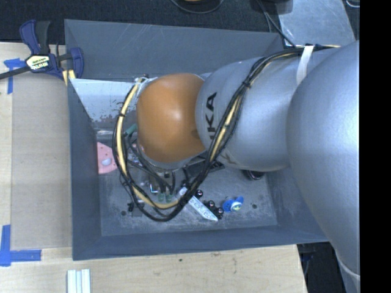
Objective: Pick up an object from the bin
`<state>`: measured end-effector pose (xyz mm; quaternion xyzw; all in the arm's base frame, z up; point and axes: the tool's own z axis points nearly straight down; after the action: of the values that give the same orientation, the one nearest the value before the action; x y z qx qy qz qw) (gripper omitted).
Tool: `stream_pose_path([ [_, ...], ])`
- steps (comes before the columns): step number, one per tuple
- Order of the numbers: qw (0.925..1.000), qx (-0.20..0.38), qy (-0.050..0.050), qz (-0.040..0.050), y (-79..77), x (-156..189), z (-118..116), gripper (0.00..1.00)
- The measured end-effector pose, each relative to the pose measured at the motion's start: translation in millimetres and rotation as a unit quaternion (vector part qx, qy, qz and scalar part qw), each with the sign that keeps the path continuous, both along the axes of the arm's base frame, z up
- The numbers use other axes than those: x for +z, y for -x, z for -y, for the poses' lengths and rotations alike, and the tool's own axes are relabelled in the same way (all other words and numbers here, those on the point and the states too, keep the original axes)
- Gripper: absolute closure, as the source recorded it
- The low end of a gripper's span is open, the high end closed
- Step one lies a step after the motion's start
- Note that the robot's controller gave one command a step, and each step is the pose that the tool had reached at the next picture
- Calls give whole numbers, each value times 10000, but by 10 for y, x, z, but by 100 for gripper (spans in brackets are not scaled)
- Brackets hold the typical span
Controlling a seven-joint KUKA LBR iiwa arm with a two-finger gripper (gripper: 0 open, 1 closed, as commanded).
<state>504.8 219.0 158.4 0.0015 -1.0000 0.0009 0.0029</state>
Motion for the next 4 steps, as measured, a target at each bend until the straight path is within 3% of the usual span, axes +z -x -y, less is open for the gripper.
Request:
stream_pose_path([
  [1, 10000, -20, -15, 39, -22, 47, 8, 0],
  [2, 10000, 82, 12, 9, -888, -759, 329, 0],
  [3, 10000, 91, 10, 2, -870, -743, 316, 0],
  [4, 9919, 1271, 10, 33, -1038, -884, 598, 0],
])
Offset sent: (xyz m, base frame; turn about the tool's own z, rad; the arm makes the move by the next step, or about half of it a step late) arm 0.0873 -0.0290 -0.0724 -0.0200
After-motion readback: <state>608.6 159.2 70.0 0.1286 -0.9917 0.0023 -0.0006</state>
